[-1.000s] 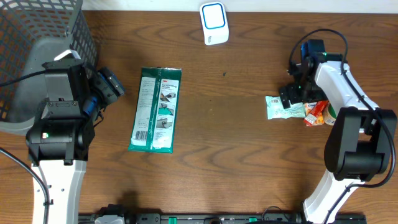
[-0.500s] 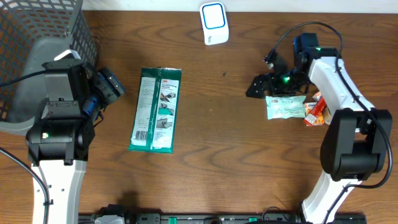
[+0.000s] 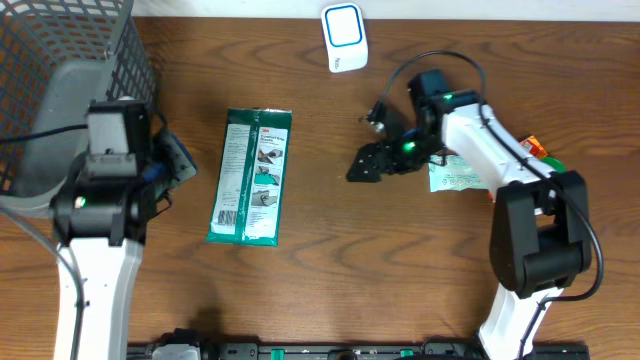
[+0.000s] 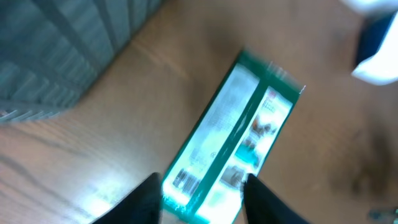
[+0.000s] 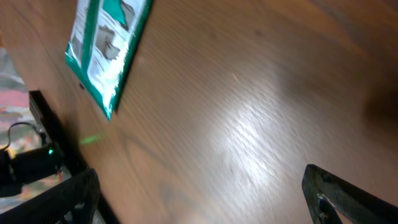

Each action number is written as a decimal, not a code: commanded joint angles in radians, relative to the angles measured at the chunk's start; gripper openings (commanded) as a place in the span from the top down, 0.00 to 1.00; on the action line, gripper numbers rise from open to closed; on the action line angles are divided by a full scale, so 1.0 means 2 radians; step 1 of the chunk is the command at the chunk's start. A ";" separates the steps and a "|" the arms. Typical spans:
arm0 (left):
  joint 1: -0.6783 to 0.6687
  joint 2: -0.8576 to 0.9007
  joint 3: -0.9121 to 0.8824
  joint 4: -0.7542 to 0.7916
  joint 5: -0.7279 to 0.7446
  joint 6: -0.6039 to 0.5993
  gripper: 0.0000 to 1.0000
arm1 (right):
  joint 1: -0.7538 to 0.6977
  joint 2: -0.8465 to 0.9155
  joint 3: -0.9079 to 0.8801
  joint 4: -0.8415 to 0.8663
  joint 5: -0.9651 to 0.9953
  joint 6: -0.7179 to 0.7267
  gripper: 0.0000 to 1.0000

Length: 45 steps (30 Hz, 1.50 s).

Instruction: Scan the item barcode

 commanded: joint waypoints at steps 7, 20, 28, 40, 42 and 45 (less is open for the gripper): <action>-0.040 0.121 -0.013 0.013 -0.004 0.061 0.57 | 0.048 -0.003 -0.012 0.048 0.027 0.100 0.01; -0.039 0.311 -0.013 0.085 -0.017 0.099 0.59 | 0.094 -0.003 -0.013 0.088 0.098 0.228 0.01; -0.031 0.358 -0.013 0.116 -0.059 0.099 0.66 | 0.139 0.000 -0.013 0.118 0.147 0.292 0.01; -0.031 0.416 -0.027 0.129 0.051 0.100 0.67 | 0.184 0.003 -0.018 0.142 0.180 0.322 0.01; -0.031 0.419 -0.027 0.121 0.073 0.106 0.67 | 0.184 0.003 -0.027 0.154 0.176 0.325 0.01; -0.031 0.419 -0.027 0.102 0.108 0.116 0.67 | 0.179 0.003 -0.067 0.196 0.154 0.331 0.01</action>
